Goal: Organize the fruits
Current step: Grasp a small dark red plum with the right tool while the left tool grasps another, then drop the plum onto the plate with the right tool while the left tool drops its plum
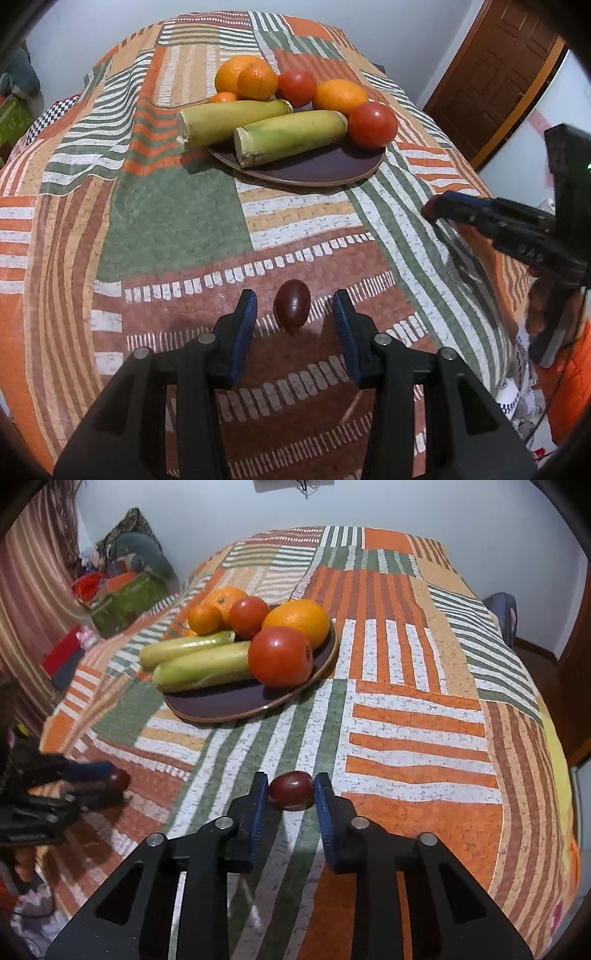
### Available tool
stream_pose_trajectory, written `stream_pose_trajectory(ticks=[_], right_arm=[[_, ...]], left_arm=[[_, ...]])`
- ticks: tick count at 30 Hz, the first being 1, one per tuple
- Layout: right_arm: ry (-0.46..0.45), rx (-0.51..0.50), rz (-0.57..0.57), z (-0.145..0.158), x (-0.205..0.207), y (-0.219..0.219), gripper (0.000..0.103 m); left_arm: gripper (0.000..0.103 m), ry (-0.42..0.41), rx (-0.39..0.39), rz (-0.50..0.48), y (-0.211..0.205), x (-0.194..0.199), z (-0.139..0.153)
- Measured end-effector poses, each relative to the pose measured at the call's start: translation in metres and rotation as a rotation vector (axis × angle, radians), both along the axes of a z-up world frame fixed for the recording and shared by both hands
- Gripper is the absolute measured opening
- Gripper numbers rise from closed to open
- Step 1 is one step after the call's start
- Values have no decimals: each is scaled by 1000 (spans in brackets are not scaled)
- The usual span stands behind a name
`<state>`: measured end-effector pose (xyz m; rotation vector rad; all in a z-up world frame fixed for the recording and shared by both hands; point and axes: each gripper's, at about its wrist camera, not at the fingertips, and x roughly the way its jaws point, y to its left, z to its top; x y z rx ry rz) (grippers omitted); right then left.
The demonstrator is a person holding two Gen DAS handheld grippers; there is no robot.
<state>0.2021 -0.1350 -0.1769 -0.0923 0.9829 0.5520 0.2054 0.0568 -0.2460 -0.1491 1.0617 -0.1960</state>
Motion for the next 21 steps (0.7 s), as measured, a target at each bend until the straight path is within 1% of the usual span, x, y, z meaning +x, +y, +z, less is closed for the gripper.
stream_pose_trajectory(ticks=[1,3,4,7,10,11,12,13,15,16,21], right_arm=[[-4,8,2,3,-1,0,20],[-17,14,5,7,-3,1,19],[-24,17,10,10,-4,2,19],[-49,7,14,14,-6,6,19],[-50,6,18,14,-6,8,19],[-55,-11,19,13,-7,9,19],[-61,-26,19,12,-8,9,22],[-62,-43,18,11,-8,10,25],[-54,-51,12,7,-7,8,43],[-53,-50,4,6,-7,6,44],[-4,-16,-12,-4,2,-2,45]], left_arm=[[42,-5,3,2,-1,0,0],[32,-14,18,6,-3,1,0],[24,-16,27,4,-4,2,-1],[18,-28,54,8,-5,2,-1],[18,-35,43,12,-1,1,2],[18,-40,43,15,0,0,4],[18,-46,41,18,2,0,6],[18,-53,38,20,3,0,8],[18,-62,34,24,5,1,12],[18,-65,31,26,6,1,14],[18,-70,21,29,5,6,16]])
